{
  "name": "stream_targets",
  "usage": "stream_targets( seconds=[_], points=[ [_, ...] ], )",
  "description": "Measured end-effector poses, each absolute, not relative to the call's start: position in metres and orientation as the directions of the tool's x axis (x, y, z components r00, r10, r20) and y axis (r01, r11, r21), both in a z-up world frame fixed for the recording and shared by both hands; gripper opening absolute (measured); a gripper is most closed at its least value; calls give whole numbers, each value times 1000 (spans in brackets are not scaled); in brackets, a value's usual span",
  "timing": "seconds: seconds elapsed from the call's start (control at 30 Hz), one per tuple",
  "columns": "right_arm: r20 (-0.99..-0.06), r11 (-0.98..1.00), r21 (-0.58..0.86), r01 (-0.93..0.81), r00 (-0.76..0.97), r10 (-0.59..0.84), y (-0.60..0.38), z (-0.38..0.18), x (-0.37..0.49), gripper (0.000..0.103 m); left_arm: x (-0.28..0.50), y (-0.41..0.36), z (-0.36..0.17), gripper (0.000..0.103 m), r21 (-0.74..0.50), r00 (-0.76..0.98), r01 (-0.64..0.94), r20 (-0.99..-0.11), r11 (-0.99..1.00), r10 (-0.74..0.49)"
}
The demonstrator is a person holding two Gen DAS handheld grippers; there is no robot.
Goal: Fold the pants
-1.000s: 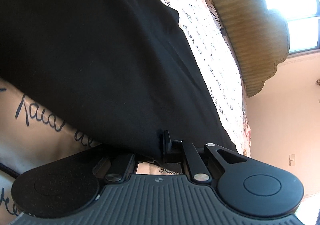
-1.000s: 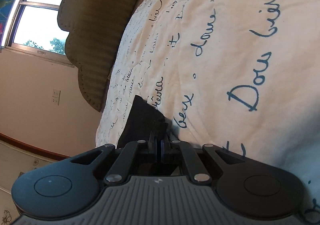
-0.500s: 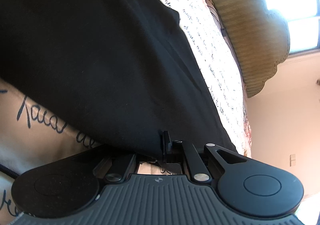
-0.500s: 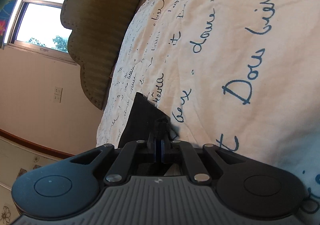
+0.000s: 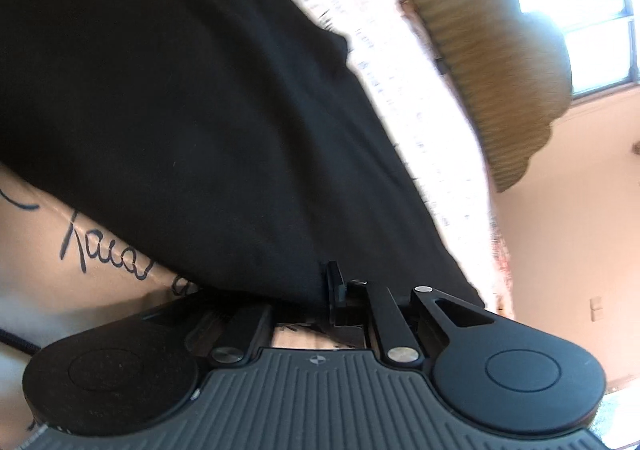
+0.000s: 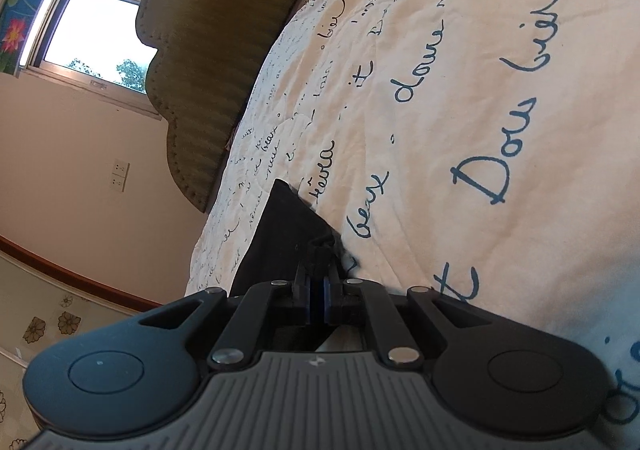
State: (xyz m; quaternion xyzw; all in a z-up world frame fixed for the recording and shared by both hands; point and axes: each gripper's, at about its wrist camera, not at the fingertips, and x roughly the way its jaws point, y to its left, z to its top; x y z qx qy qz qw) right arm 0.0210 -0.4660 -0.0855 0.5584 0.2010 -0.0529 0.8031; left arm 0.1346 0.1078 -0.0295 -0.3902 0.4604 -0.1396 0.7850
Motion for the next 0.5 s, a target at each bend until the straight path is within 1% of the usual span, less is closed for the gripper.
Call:
stream_targets(
  seconds=[0.03,0.07,0.1,0.13,0.17,0.2,0.23,0.33,0.4,0.43,0.47,0.5],
  points=[
    [-394,381,865,326,912,116,-465,-80,18,9,132,112,-24,21,-733,545,-132,-616,668,-569],
    [-405,400,846,352,913,52,-462,-71,13,12,129,117,-19,22,-725,555,-132,-619,676,-555],
    [-406,415,827,379,914,-25,-460,-63,5,14,126,125,-16,25,-724,569,-138,-617,676,-544],
    [-392,426,816,391,916,-89,-458,-56,-2,16,122,134,-13,29,-724,587,-151,-613,673,-528],
    [-375,426,814,395,917,-134,-454,-50,-9,17,118,144,-12,34,-725,609,-173,-611,667,-506],
    [-356,425,819,386,922,-150,-451,-45,-11,20,114,153,-12,35,-729,627,-192,-606,657,-490],
    [-341,431,825,366,930,-139,-446,-40,-9,22,112,162,-13,35,-738,640,-213,-601,641,-480],
    [-321,497,818,289,947,-23,-422,-29,16,32,108,179,-16,38,-741,665,-280,-608,610,-433],
    [-337,551,796,251,940,59,-402,-26,41,47,109,182,-14,38,-749,673,-303,-606,589,-424],
    [-354,571,784,243,931,90,-392,-27,53,49,108,183,-14,38,-748,679,-314,-608,585,-411],
    [-375,582,776,246,920,112,-386,-30,63,50,105,183,-12,32,-741,691,-324,-610,588,-388],
    [-395,584,772,251,909,131,-381,-34,72,50,104,185,-11,9,-725,695,-332,-620,603,-364]
  ],
)
